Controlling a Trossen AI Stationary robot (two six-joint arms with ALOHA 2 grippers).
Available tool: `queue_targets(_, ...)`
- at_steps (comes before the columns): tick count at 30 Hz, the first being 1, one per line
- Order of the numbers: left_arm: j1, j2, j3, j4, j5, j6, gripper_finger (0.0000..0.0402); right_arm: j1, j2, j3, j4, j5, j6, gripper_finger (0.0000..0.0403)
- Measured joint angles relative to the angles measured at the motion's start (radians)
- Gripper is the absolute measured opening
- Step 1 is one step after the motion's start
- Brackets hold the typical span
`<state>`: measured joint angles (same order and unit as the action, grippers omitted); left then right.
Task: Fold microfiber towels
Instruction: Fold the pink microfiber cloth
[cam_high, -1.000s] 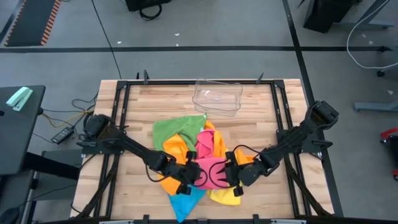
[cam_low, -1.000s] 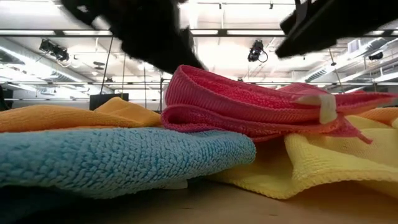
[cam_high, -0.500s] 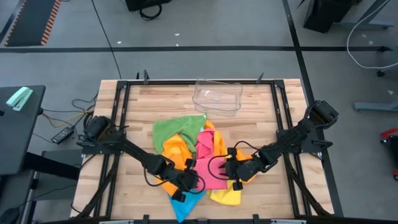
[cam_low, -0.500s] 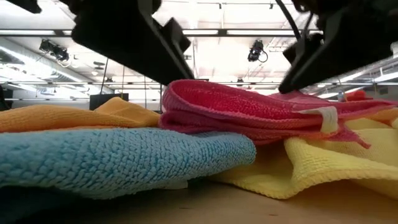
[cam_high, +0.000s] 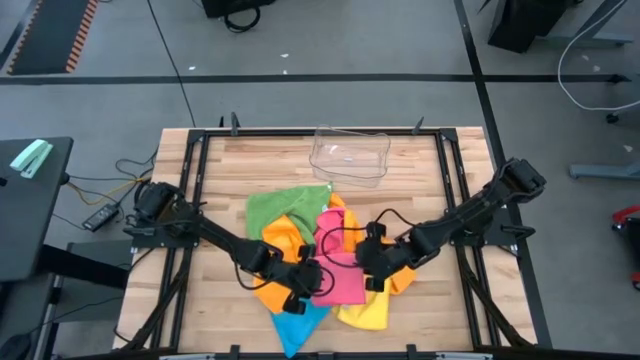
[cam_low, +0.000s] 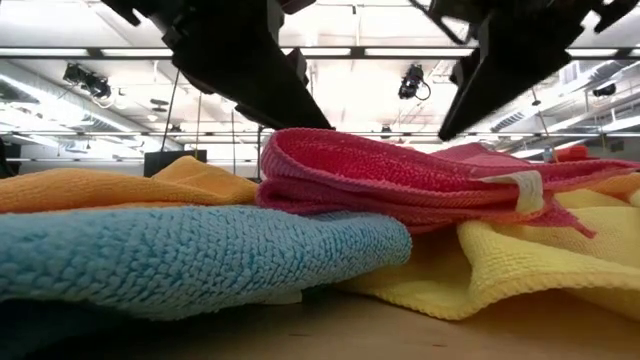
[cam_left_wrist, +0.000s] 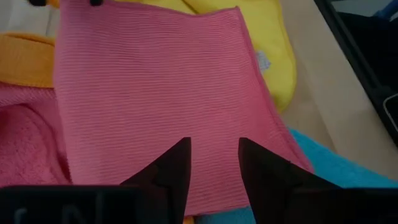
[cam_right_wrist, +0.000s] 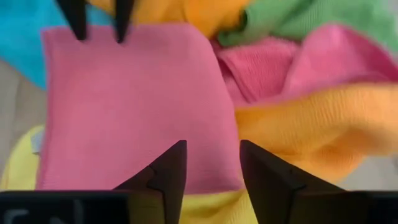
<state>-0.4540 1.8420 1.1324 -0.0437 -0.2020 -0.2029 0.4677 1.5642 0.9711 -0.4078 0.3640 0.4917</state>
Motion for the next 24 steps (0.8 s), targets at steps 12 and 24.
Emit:
queue_targets(12,0.0,0.0,0.0,-0.055,-0.001,-0.023,0.0133,-0.105,0.0,-0.064,0.056,-0.23,0.024,0.0188)
queue_targets(24,0.002,0.0,0.0,-0.064,-0.002,-0.049,0.0143,-0.12,0.0,-0.13,0.222,-0.328,0.043,0.0166)
